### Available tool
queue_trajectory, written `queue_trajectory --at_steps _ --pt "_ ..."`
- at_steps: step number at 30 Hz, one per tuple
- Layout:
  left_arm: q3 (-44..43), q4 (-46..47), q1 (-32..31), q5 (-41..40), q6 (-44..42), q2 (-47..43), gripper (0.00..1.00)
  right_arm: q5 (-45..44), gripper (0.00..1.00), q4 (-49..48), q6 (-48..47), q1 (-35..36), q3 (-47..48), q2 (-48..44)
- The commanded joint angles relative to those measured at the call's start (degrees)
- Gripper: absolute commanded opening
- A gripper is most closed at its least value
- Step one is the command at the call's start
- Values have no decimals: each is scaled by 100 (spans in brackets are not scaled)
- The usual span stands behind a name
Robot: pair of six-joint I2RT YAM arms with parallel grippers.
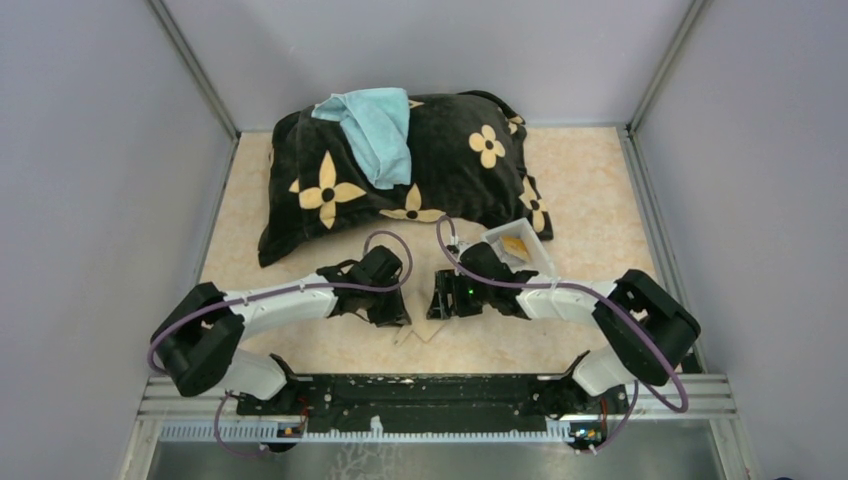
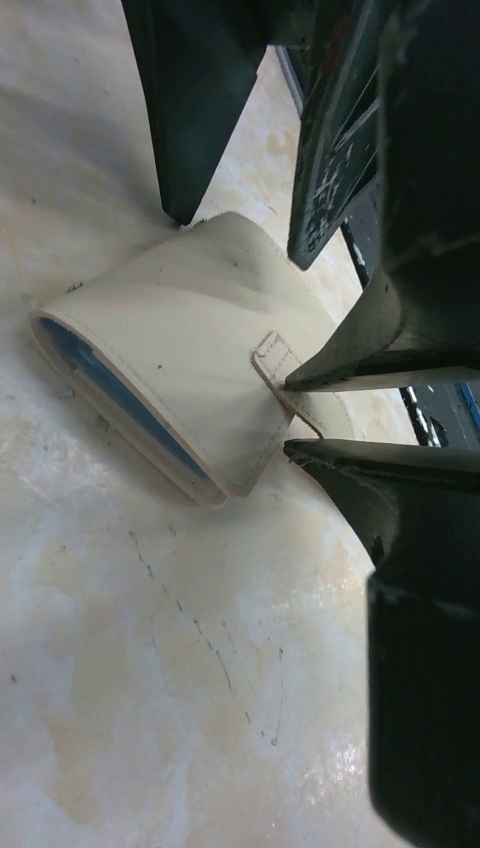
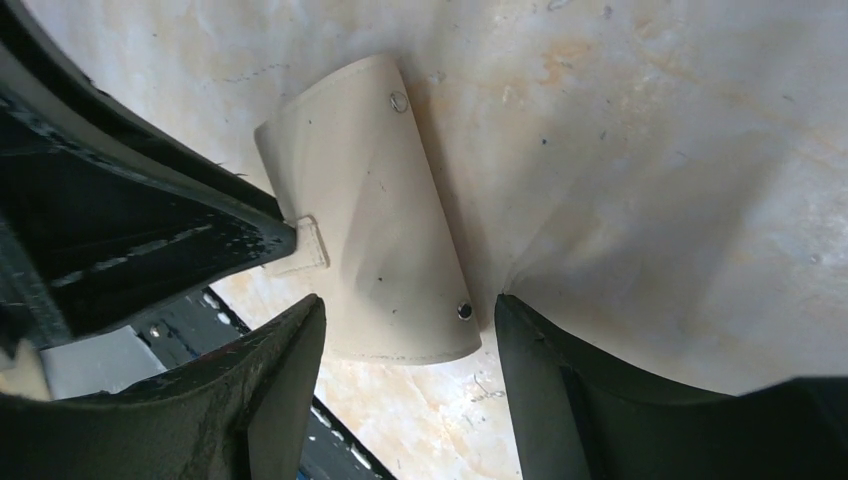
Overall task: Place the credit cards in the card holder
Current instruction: Close the card holder at the center of the board, then turn over the card holder at the center of the board.
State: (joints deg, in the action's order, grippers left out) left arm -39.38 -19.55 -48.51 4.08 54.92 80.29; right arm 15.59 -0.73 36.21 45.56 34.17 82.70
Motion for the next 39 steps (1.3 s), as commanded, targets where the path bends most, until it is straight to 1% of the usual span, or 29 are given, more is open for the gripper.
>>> queue_trajectory --at_steps 1,12,16,19,23,27,28,31,35,39 --pt "79 -262 -73 -76 79 237 30 187 64 -497 95 -62 -216 176" --pt "106 -515 -137 -247 79 585 30 563 64 -1113 220 -153 -657 484" --pt "114 -515 -139 -266 95 648 30 889 62 -1416 301 -153 -760 607" --pt "117 -488 -134 -282 111 672 30 1064 59 -1651 370 -152 -828 732" --pt "95 -466 -138 -302 115 736 30 1240 52 -2001 462 -146 -931 865" --pt "60 -438 -132 -328 113 785 30 1489 41 -2377 572 -144 -1000 1064" --pt "36 -436 -140 -328 116 808 30 1544 39 -2438 586 -144 -1007 1114" --pt "-60 -425 -135 -346 99 883 30 1581 25 -2488 586 -144 -986 1146" --pt "-250 -467 -134 -446 57 919 30 1456 7 -1966 354 -144 -756 946" --pt "-625 -701 -127 -695 27 801 33 883 0 -859 -100 -144 -242 397"
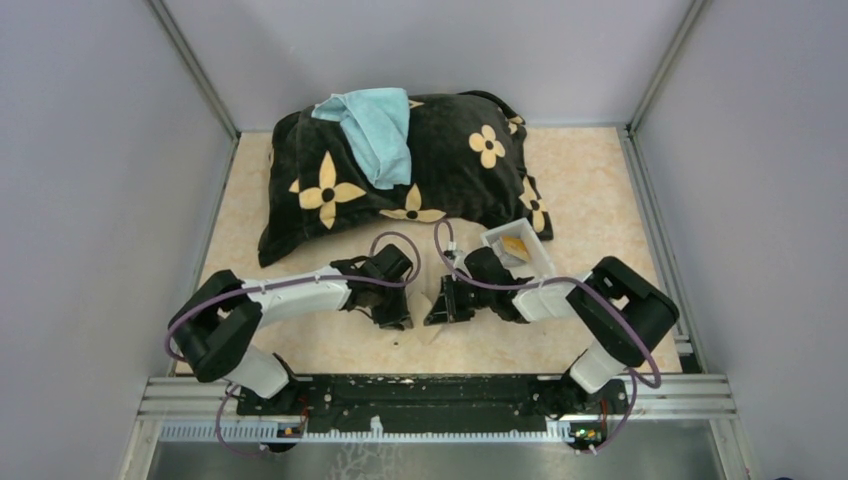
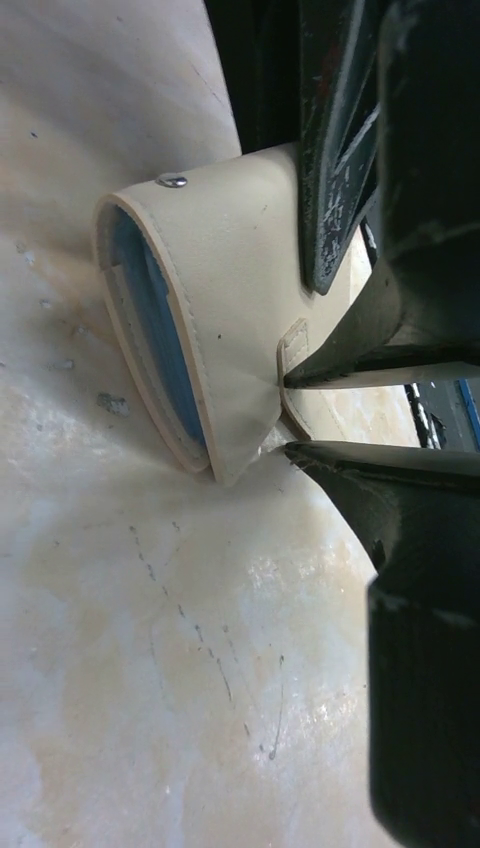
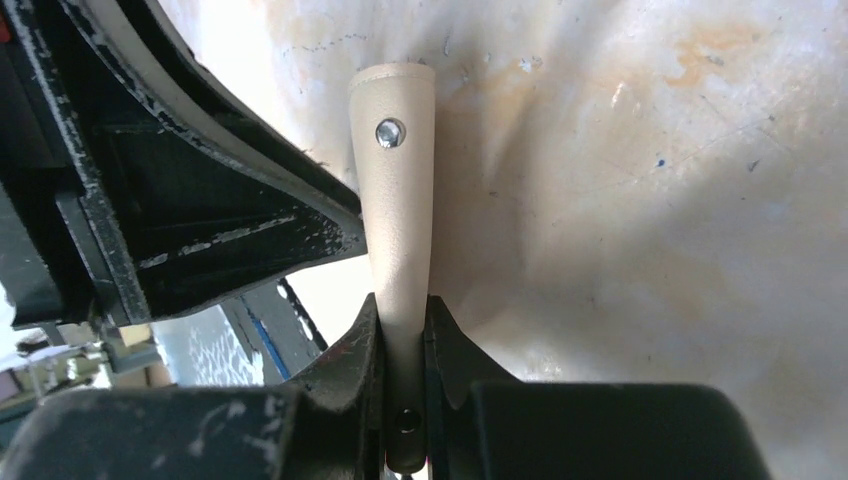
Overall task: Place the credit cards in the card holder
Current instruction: Turn over the card holder at the center of the board.
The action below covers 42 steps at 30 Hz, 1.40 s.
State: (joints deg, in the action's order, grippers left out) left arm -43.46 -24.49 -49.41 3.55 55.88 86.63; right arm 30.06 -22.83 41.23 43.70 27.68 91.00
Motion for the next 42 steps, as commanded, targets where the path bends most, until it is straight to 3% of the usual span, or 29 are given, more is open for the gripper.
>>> queue_trajectory --at_steps 1,7,12,17,24,35,40,42 --pt "-323 -287 -35 -721 -85 109 34 -729 0 1649 -728 46 559 -572" --pt "-718 -566 -1 -1120 6 -486 41 -1967 0 3341 -1314 46 1465 -1293" --pt "-636 -590 22 -1356 304 -1180 46 -2954 0 4194 -1649 199 2036 -1618" --pt "-335 -573 34 -1474 587 -1785 47 -4427 0 4827 -1812 857 2583 -1691" --pt "280 -844 35 -1671 999 -2620 47 -6631 0 5685 -1811 1942 3315 -914" --pt "1055 -1457 39 -2004 1665 -3725 48 -7724 0 5985 -1083 2889 3706 704" --pt "1322 -1575 38 -2041 1973 -4032 49 -7723 0 6263 -764 3290 4244 1375" --pt "1437 -1570 39 -2043 2093 -4140 49 -7614 9 6314 -647 3414 4413 1577"
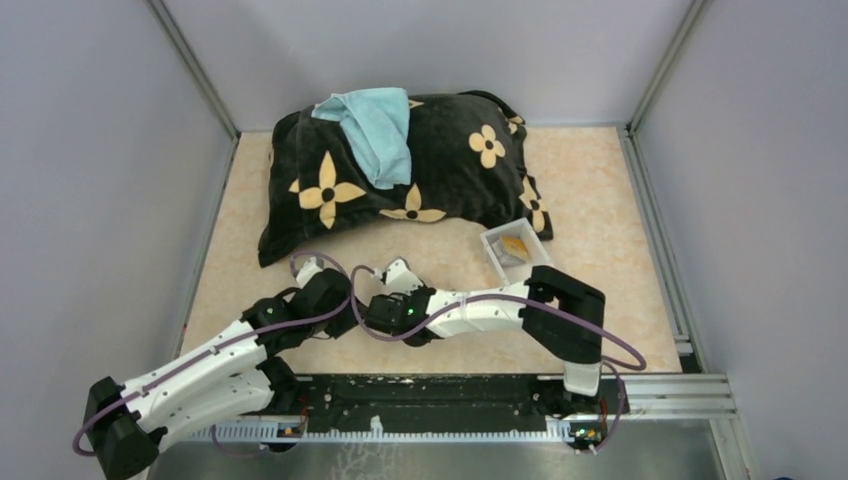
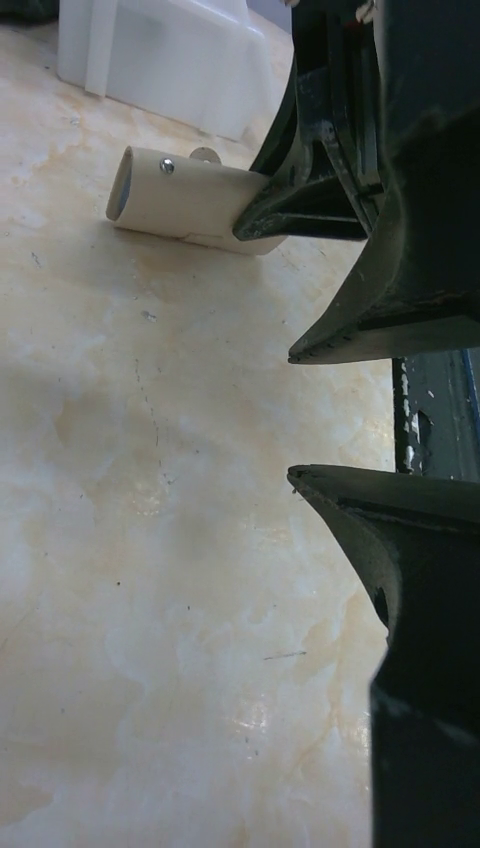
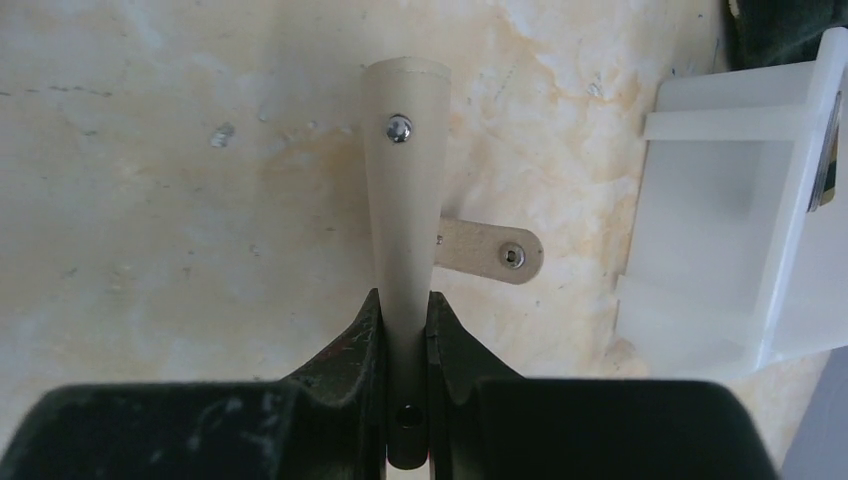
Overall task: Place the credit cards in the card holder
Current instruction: Turn over the card holder at the center of the board.
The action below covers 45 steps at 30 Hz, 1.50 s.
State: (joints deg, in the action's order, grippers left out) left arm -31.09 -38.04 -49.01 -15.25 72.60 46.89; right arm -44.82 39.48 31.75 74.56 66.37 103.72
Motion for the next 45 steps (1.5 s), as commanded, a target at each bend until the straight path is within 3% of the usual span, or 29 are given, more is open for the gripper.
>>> queue_trajectory --at_steps 1,6,9,22,33,45 --pt "244 -212 0 -163 470 -211 49 -69 14 85 332 417 596 373" --pt "369 -162 -3 -133 591 -278 49 28 43 176 429 723 833 488" --pt "433 -37 -3 -86 597 -248 49 86 48 344 455 827 1028 513" --pt "560 619 -10 268 518 185 48 122 53 788 429 969 1379 -418" --pt "453 1489 -270 591 416 1212 45 1103 50 -398 57 -566 -319 -2409" --pt "134 2080 -531 601 438 1954 45 2659 49 -1546 -281 -1826 -1234 -2663"
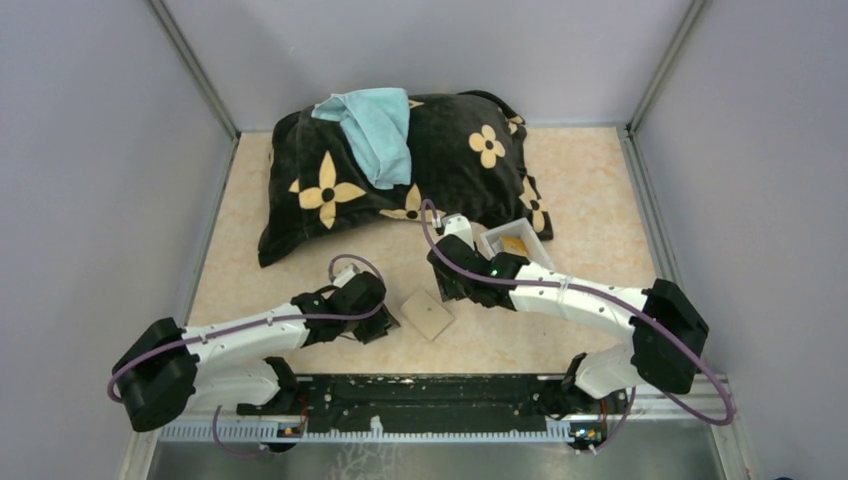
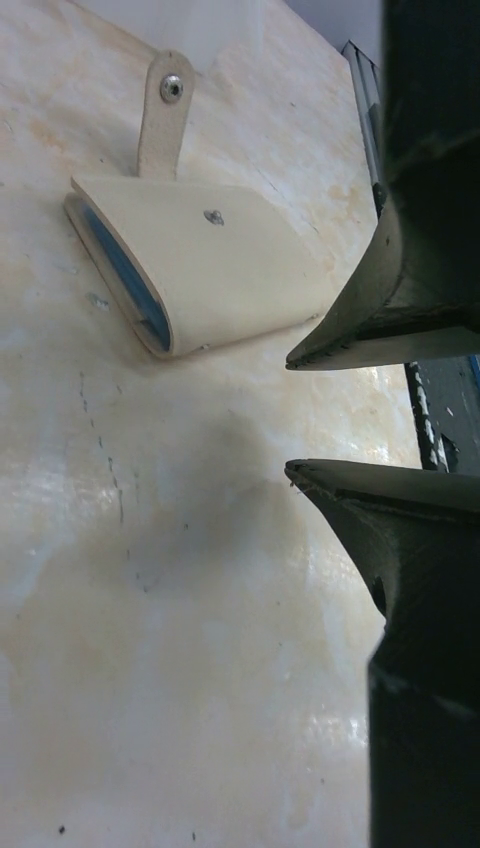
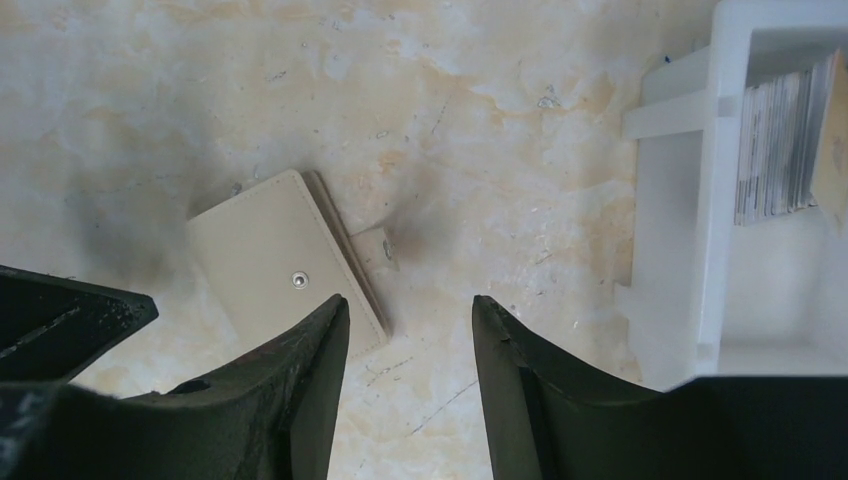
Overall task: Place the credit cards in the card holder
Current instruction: Turn over the card holder at the center of the board, then close the card holder at the center of the board.
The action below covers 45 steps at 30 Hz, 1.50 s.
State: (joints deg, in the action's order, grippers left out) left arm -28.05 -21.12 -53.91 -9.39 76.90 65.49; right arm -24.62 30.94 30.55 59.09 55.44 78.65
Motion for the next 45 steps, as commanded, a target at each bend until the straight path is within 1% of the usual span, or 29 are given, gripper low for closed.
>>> queue_trajectory --at_steps 1,7,16,29,45 --pt "-159 476 -41 30 1 121 45 726 49 -772 -177 -330 -186 -153" --pt "-266 631 -49 102 -84 402 45 1093 48 -1019 -257 -560 -338 16" --pt "-280 840 -55 338 -113 780 45 1401 45 -1239 -336 -802 -534 244" --pt "-275 856 -74 318 -140 927 45 1679 40 -1441 -442 -949 -583 506" --pt "-262 889 -67 311 -81 1047 46 2015 27 -1548 -566 -1088 -562 686"
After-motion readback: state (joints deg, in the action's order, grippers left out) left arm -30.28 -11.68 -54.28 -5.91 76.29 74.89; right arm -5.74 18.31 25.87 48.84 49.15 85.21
